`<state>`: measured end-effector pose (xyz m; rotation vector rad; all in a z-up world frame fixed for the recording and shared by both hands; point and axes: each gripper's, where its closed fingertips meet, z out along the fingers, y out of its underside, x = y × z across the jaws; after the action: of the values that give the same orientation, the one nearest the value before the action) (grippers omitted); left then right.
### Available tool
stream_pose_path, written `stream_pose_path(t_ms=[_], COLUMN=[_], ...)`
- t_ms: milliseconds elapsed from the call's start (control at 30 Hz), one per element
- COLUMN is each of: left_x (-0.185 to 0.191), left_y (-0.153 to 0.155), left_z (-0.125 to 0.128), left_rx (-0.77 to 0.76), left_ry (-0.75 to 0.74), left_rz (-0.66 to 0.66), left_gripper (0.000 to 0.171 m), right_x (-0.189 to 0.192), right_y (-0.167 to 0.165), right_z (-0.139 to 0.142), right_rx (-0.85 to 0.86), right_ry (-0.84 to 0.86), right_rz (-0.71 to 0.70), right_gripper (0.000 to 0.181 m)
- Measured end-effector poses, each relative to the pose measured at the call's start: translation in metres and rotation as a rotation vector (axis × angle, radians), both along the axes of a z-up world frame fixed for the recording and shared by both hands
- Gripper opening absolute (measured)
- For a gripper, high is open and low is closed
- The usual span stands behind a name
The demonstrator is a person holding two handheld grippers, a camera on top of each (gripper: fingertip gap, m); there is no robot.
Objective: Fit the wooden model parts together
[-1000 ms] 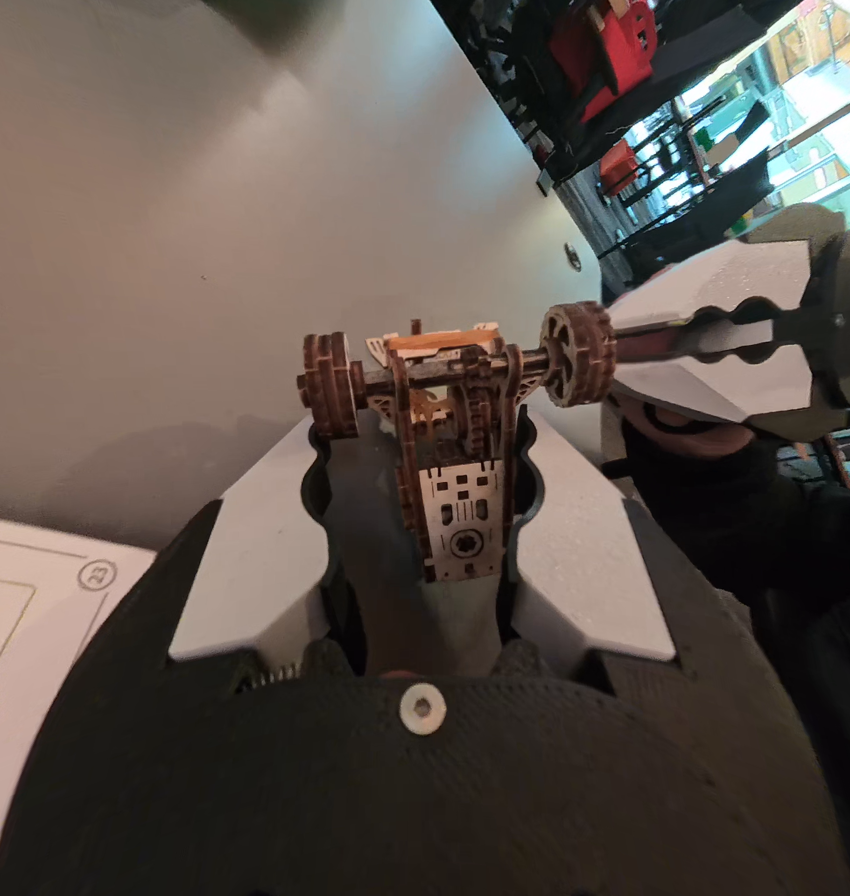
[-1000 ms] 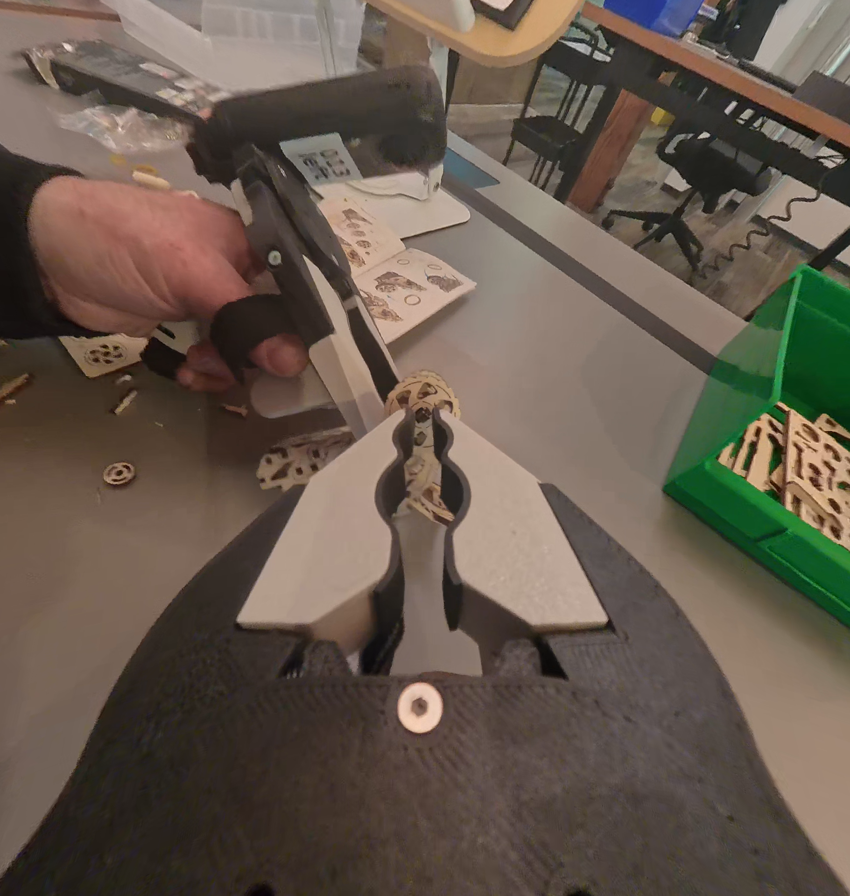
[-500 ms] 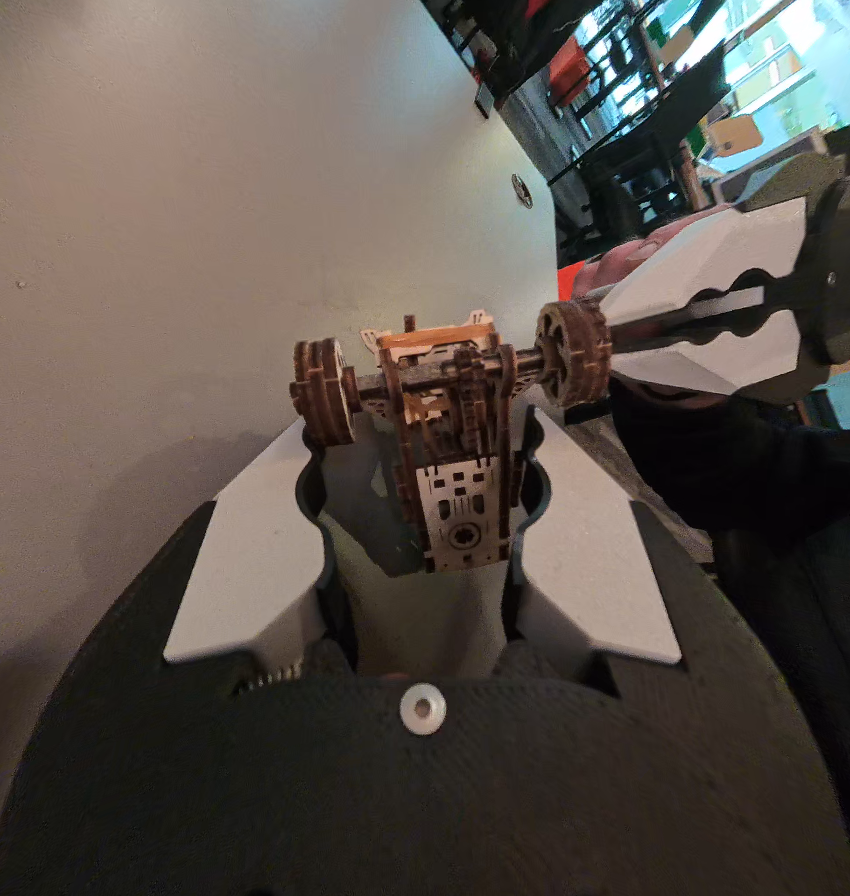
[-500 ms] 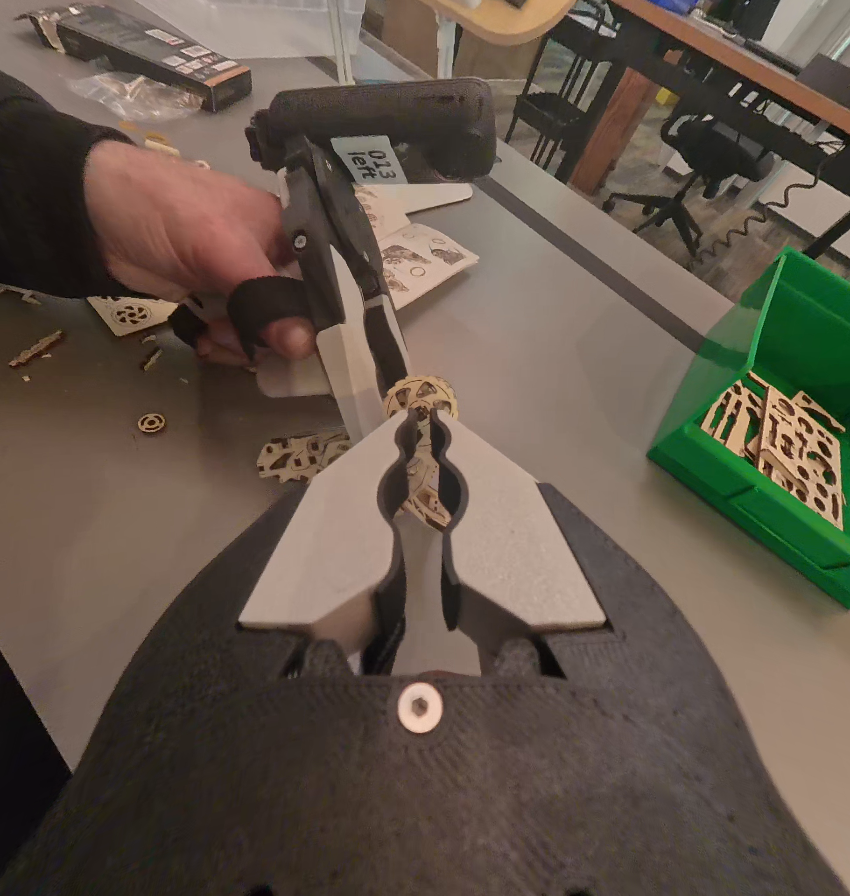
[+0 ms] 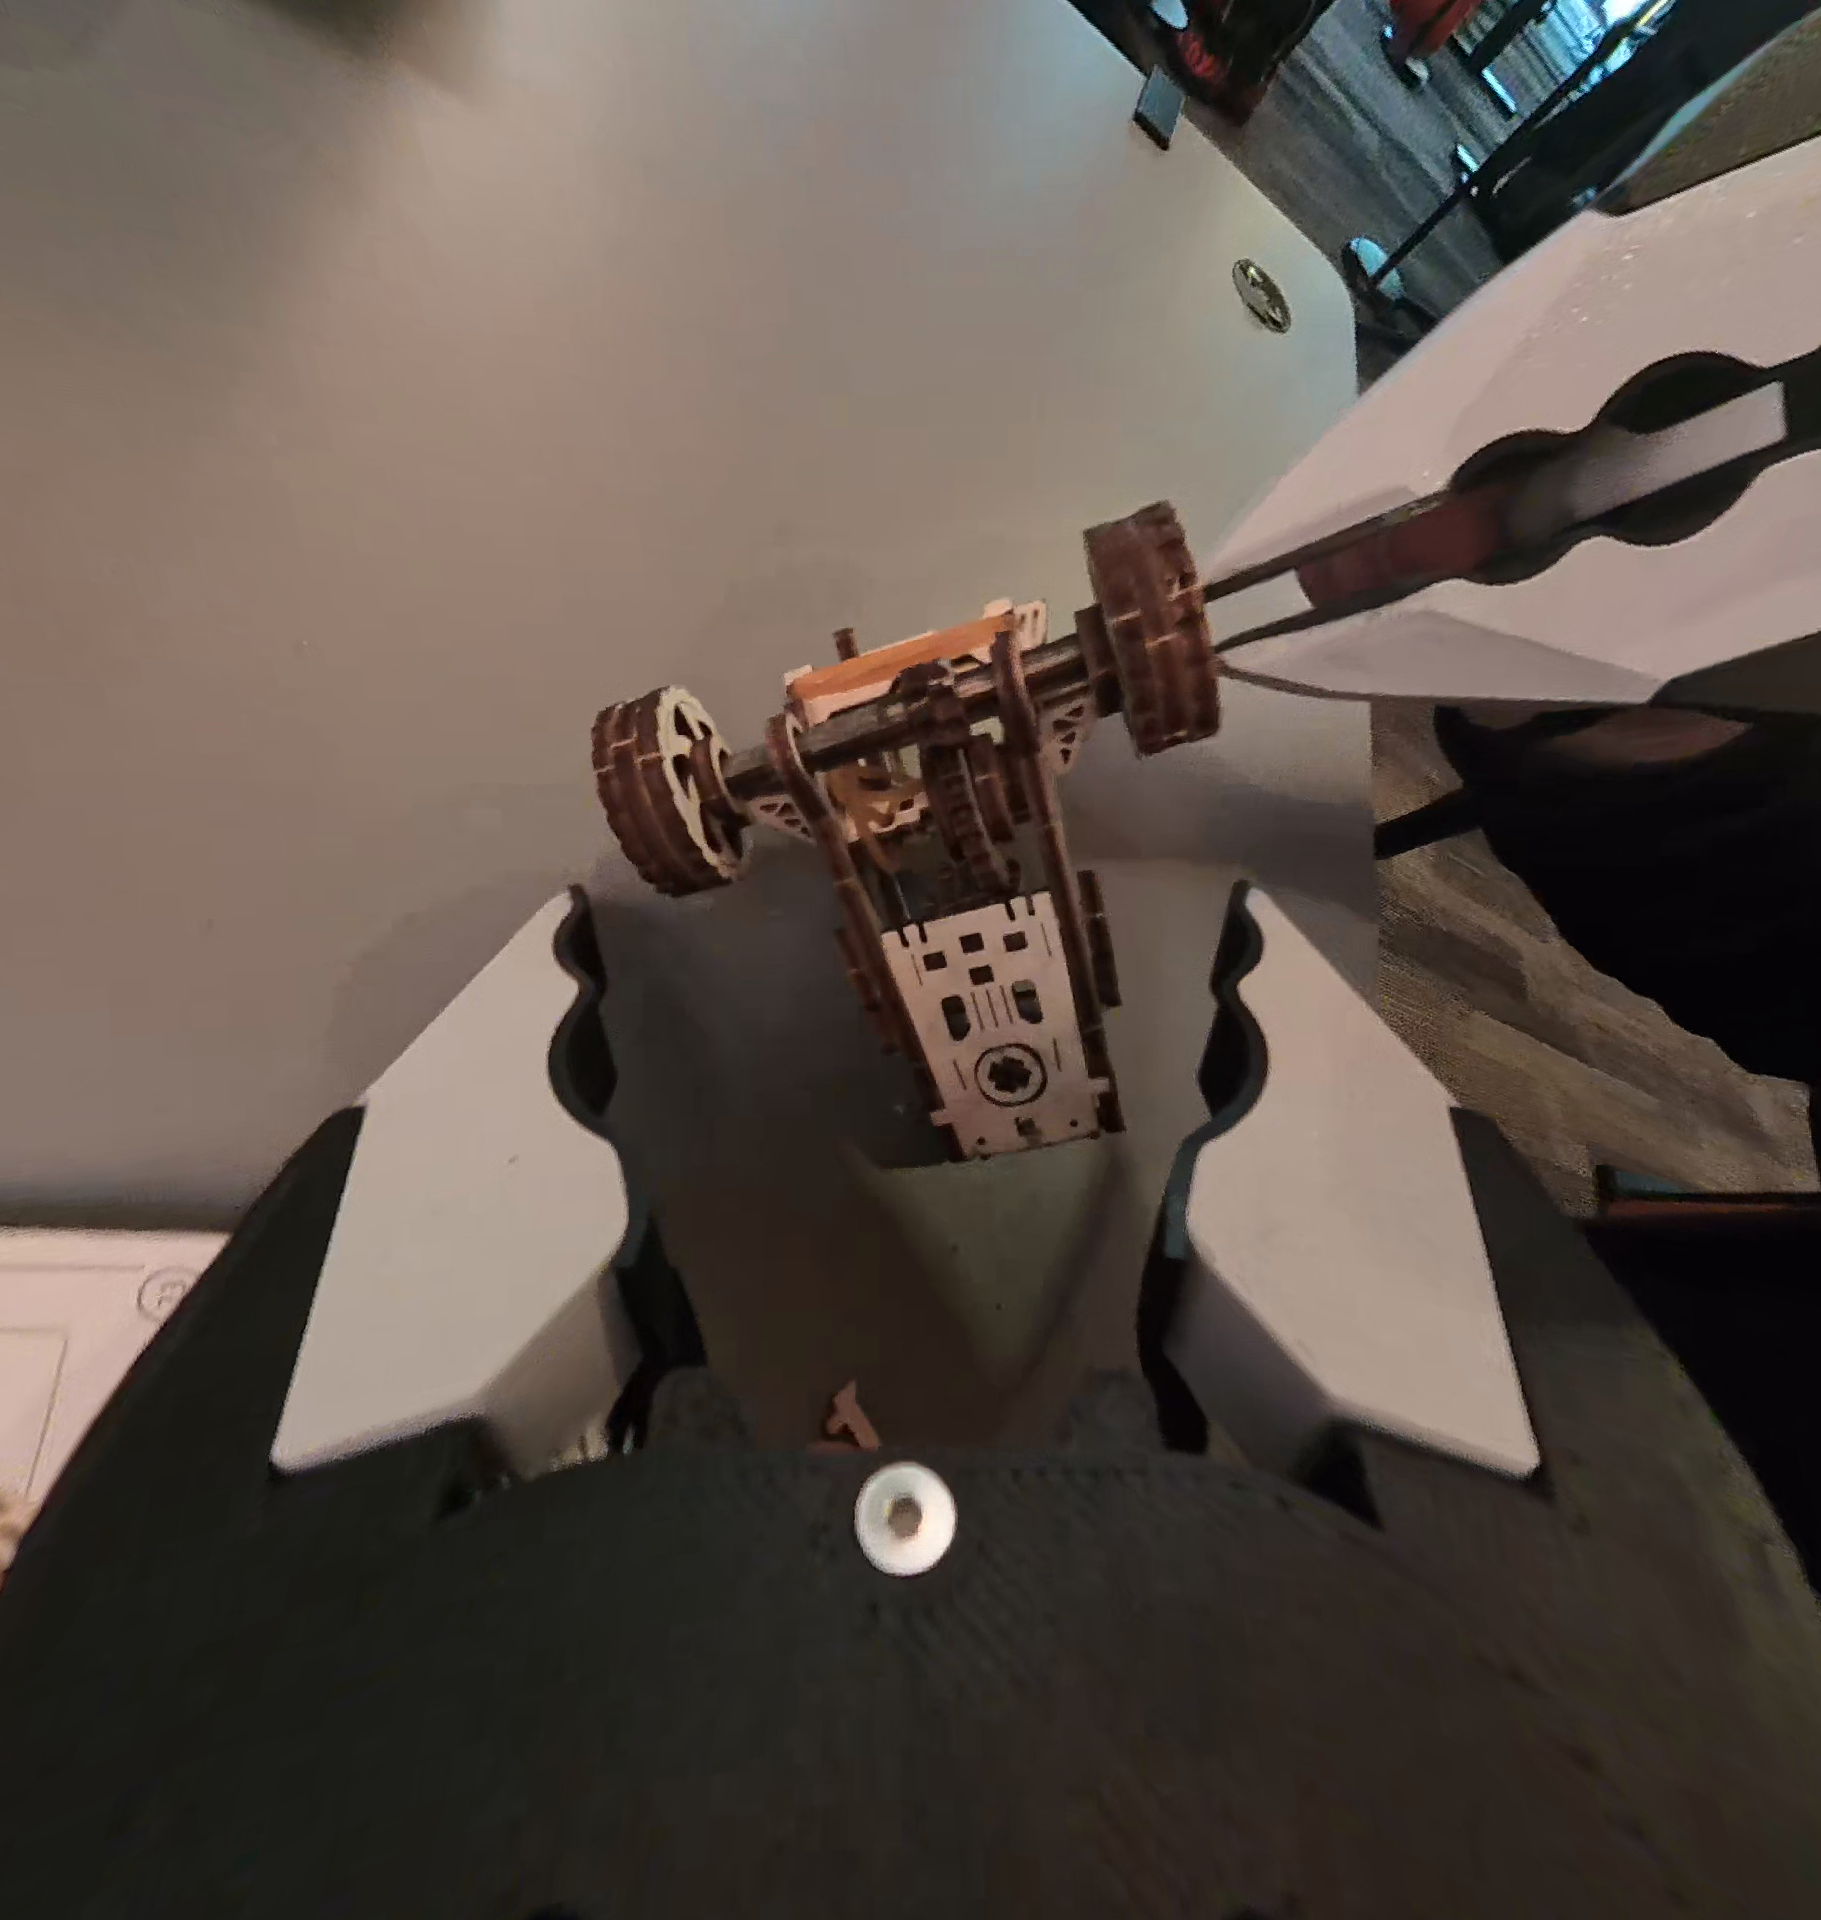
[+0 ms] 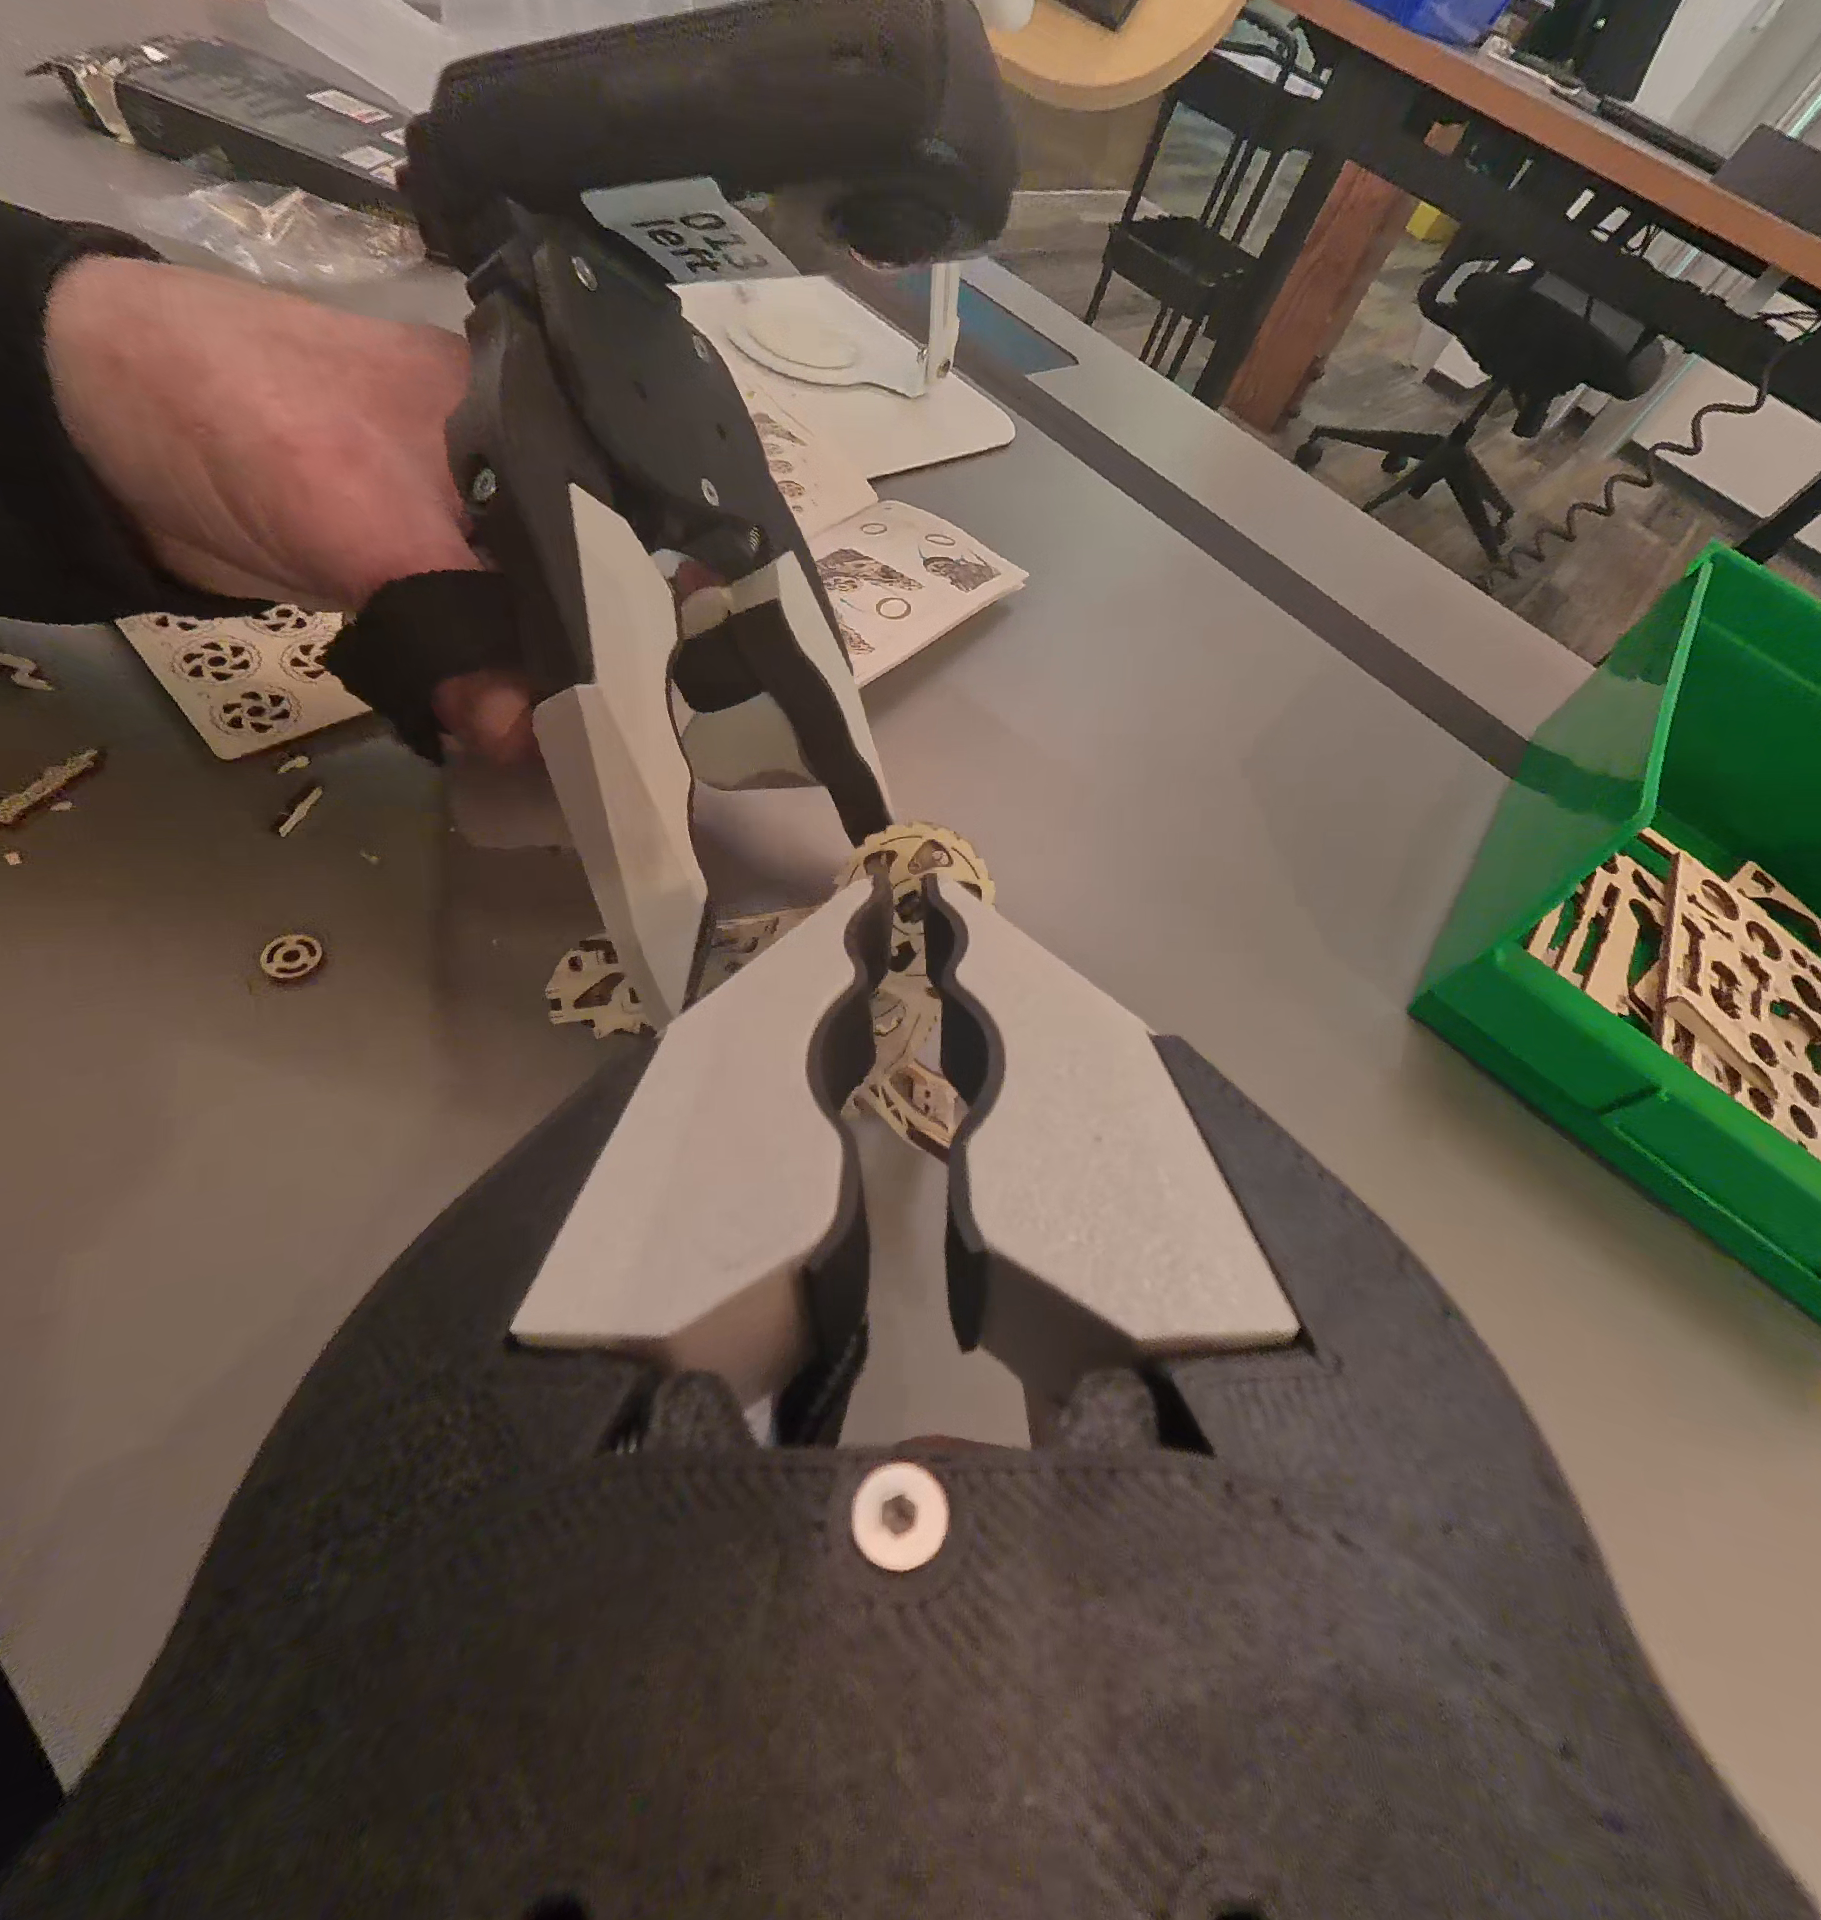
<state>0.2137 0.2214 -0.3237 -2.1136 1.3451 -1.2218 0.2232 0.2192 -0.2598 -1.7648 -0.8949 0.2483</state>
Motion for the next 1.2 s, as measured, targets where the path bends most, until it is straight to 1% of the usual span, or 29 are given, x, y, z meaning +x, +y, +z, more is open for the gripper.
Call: stream_pose_path(t_ms=[67, 200, 300, 400, 500, 567, 600, 633, 700, 800, 833, 867, 967, 1033, 1100, 1200], left_x=[-0.004, -0.014, -0.022, -0.027, -0.028, -0.027, -0.026, -0.024, -0.018, -0.009, -0.007, -0.006, -0.003, -0.003, -0.003, -0.004], left_y=[-0.002, 0.006, 0.015, 0.02, 0.025, 0.027, 0.028, 0.029, 0.031, 0.032, 0.03, 0.029, 0.025, 0.025, 0.026, 0.026], left_z=[0.002, 0.006, 0.013, 0.019, 0.03, 0.044, 0.049, 0.053, 0.054, 0.051, 0.048, 0.049, 0.048, 0.048, 0.048, 0.048], left_rx=[0.008, 0.032, 0.027, 0.013, -0.009, -0.039, -0.053, -0.074, -0.121, -0.135, -0.151, -0.163, -0.189, -0.209, -0.236, -0.235], left_ry=[0.002, -0.001, -0.047, -0.084, -0.154, -0.228, -0.257, -0.277, -0.29, -0.285, -0.274, -0.281, -0.292, -0.306, -0.319, -0.318], left_rz=[0.003, 0.049, 0.111, 0.139, 0.161, 0.166, 0.172, 0.17, 0.166, 0.155, 0.143, 0.137, 0.124, 0.127, 0.123, 0.113], left_gripper=[0.102, 0.099, 0.083, 0.077, 0.074, 0.071, 0.071, 0.072, 0.077, 0.066, 0.059, 0.046, 0.028, 0.027, 0.026, 0.026], right_x=[-0.003, -0.013, -0.02, -0.02, -0.012, -0.002, 0.001, 0.002, 0.005, 0.001, -0.002, -0.005, -0.01, -0.012, -0.013, -0.013], right_y=[0.003, 0.016, 0.029, 0.034, 0.036, 0.035, 0.035, 0.034, 0.036, 0.039, 0.038, 0.038, 0.035, 0.032, 0.033, 0.033], right_z=[0.0, -0.001, -0.002, 0.006, 0.008, 0.007, 0.007, 0.007, 0.006, -0.01, -0.014, -0.015, -0.014, -0.011, -0.011, -0.01], right_rx=[-0.004, -0.014, -0.027, -0.03, -0.103, -0.191, -0.24, -0.29, -0.356, -0.491, -0.545, -0.569, -0.618, -0.646, -0.67, -0.689], right_ry=[0.006, -0.016, -0.015, 0.066, 0.154, 0.251, 0.313, 0.379, 0.467, 0.501, 0.521, 0.548, 0.602, 0.648, 0.698, 0.739], right_rz=[0.003, 0.008, 0.022, 0.026, 0.029, 0.032, 0.045, 0.074, 0.108, 0.183, 0.22, 0.243, 0.312, 0.354, 0.364, 0.381], right_gripper=[0.005, 0.007, 0.01, 0.013, 0.015, 0.021, 0.027, 0.028, 0.032, 0.034, 0.033, 0.03, 0.023, 0.016, 0.014, 0.013])
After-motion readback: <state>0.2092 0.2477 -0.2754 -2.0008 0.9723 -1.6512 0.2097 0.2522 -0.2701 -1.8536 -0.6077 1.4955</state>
